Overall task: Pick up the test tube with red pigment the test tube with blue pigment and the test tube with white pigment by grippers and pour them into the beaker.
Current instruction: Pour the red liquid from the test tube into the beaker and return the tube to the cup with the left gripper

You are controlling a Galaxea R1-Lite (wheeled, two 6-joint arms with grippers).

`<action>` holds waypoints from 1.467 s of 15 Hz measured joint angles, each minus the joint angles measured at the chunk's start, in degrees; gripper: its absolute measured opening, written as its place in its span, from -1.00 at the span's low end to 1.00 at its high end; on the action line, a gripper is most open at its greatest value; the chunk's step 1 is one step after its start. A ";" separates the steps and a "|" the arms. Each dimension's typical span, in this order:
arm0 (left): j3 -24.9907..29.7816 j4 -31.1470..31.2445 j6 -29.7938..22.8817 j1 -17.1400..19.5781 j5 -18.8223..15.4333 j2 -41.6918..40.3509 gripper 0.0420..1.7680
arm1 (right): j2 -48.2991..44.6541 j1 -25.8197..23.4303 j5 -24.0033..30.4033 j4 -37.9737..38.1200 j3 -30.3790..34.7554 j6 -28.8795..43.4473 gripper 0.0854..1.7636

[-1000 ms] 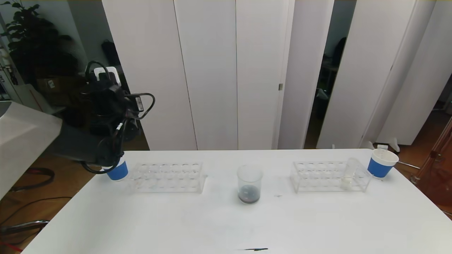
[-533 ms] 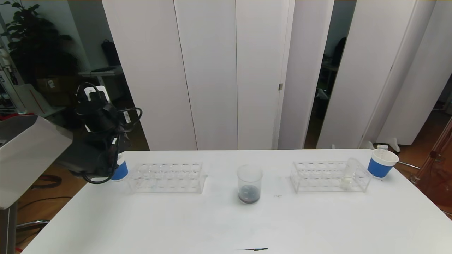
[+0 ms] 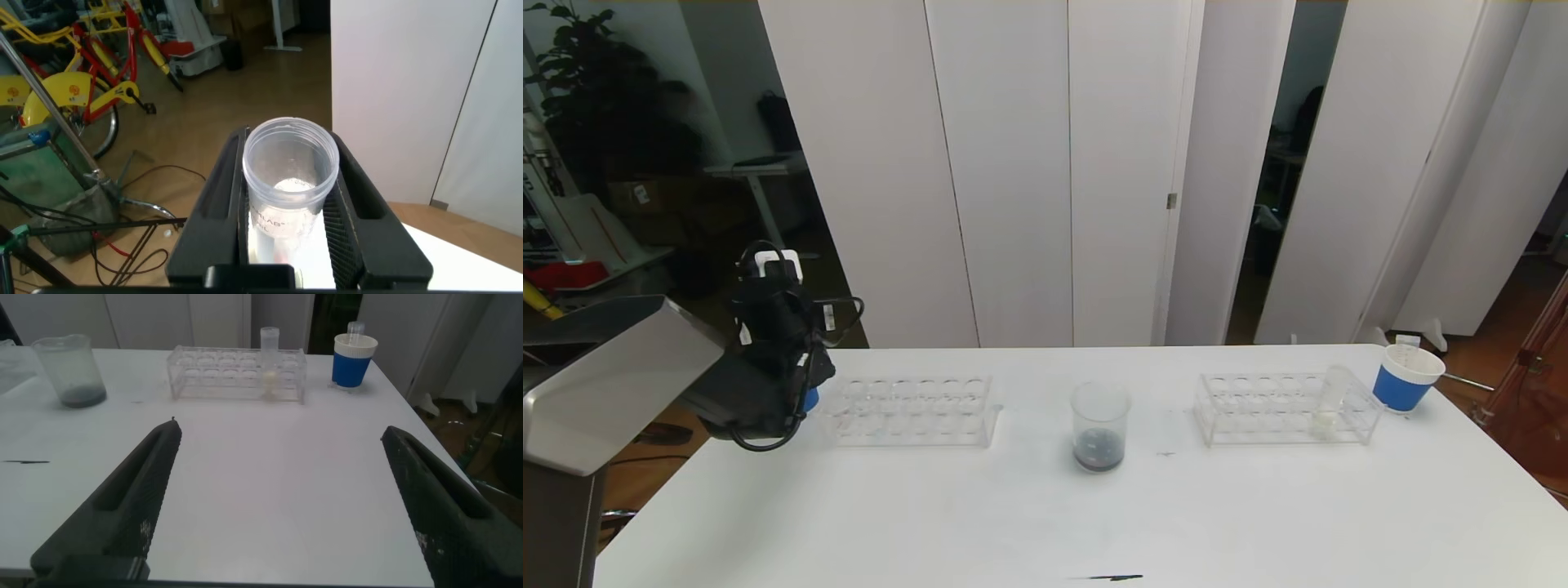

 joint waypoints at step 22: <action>1.68 4.39 3.75 1.68 -1.95 3.08 0.05 | 0.00 0.00 0.02 -0.01 0.00 0.00 0.99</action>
